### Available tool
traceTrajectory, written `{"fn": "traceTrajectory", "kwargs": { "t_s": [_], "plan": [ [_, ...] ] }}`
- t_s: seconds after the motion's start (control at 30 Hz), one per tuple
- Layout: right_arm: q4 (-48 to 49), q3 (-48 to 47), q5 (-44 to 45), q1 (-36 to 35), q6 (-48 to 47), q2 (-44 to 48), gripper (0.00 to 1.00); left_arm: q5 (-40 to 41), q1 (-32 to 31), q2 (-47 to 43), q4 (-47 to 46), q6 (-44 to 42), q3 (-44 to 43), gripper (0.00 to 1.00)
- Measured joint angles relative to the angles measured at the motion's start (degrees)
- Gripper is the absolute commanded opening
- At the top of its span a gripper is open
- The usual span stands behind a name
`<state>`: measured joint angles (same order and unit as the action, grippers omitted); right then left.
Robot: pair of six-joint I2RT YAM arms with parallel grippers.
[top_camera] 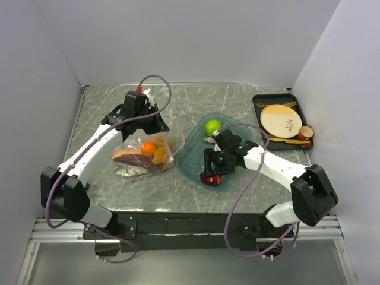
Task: Place the food in the zip-top bag and seal the zipper
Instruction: Pick up the fake fruit from the bin.
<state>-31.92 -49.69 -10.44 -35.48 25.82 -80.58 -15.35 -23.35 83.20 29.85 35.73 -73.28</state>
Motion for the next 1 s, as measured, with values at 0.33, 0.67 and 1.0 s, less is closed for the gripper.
{"fn": "traceTrajectory", "kwargs": {
  "t_s": [0.33, 0.67, 1.0],
  "plan": [
    [0.11, -1.57, 0.63, 0.0, 0.11, -0.72, 0.45, 0.02, 0.0, 0.02, 0.17, -0.13, -0.46, 0.01],
    [0.63, -3.74, 2.29, 0.0, 0.0, -0.46, 0.9, 0.02, 0.0, 0.02, 0.2, -0.15, -0.46, 0.01],
    [-0.33, -0.37, -1.27, -0.31, -0.76, 1.05, 0.93, 0.04, 0.0, 0.02, 0.2, -0.15, -0.46, 0.01]
  ]
}}
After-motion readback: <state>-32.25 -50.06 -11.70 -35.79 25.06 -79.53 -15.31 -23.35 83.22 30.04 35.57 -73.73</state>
